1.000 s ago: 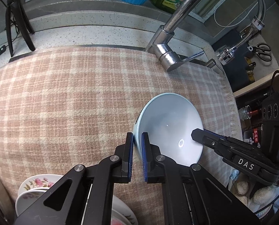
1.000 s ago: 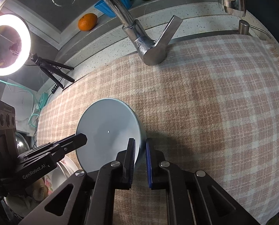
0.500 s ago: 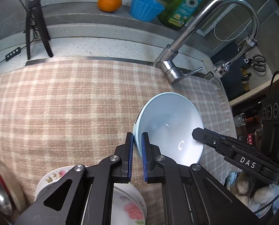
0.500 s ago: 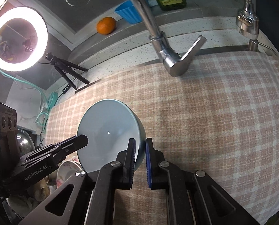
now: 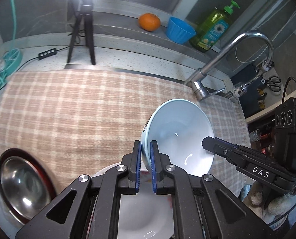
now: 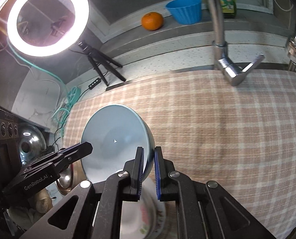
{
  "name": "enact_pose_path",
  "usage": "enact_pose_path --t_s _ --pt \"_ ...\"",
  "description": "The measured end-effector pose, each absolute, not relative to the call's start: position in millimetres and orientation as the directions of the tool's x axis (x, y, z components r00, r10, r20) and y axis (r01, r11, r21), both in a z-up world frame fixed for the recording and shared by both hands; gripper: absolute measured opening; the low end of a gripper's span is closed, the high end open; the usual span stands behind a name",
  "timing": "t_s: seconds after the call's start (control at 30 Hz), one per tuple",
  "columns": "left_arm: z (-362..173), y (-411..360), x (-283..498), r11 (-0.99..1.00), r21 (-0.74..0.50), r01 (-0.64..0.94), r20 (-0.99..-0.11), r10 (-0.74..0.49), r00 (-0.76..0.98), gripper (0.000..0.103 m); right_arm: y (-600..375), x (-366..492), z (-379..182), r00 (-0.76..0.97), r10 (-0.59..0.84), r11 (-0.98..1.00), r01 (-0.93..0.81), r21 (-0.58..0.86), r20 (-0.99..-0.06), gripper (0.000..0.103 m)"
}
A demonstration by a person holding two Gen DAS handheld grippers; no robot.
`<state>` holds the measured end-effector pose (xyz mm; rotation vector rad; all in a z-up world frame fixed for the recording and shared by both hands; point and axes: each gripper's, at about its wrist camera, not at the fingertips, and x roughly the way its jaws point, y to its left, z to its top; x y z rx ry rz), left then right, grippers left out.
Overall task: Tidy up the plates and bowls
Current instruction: 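Lift the pale blue bowl with both grippers over the nested steel bowls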
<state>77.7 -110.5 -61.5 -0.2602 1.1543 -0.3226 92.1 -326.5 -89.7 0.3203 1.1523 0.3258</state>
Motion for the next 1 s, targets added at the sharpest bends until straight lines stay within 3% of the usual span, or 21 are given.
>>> enact_pose_path --t_s 1.0 --pt "-67 71 19 0.911 -0.383 -0.152 -0.855 -0.287 0.433 0.007 -128 89 -90 0.211 0.503 0.837 -0.362 0.411 -0.838 0.01"
